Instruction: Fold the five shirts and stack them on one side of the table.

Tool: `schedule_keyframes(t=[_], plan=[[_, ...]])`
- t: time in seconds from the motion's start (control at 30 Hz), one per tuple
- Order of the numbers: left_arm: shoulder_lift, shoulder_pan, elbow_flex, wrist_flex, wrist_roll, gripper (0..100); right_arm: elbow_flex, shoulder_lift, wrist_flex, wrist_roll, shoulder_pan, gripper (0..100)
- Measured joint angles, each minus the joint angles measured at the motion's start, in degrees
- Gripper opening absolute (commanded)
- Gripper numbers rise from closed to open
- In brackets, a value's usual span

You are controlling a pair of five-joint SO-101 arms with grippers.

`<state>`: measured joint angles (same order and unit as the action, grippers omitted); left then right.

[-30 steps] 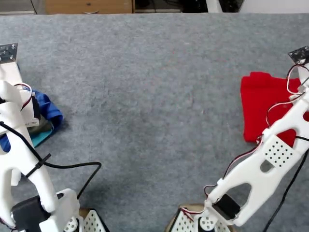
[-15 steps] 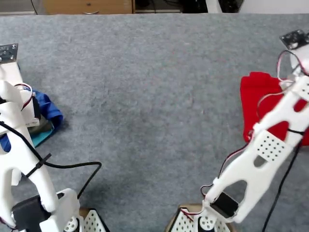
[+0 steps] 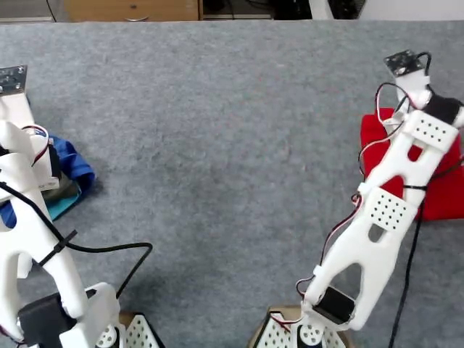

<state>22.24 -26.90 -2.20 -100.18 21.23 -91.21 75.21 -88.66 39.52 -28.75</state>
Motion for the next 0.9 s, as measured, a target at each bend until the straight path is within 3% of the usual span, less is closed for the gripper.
schedule_keyframes(t=[0.27, 0.53, 0.67, 0.83, 0.9], plan=[[0.00, 0.00, 0.00, 0.00, 0.00, 2, -1.67, 0.35, 2.46, 0.00, -0.79, 0.3], [0.00, 0.00, 0.00, 0.00, 0.09, 2, -1.67, -8.79, -11.87, 0.00, 5.36, 0.3], [0.00, -0.35, 0.00, 0.00, 5.45, 3, -1.67, -13.89, -12.66, -3.43, 6.51, 0.5], [0.00, -6.24, 0.00, 0.00, 13.01, 18, 3.25, -20.04, -12.66, -4.13, 7.03, 0.5], [0.00, -9.23, -0.79, 0.70, 14.07, 18, 9.23, -24.00, -12.66, -4.13, 7.12, 0.5]])
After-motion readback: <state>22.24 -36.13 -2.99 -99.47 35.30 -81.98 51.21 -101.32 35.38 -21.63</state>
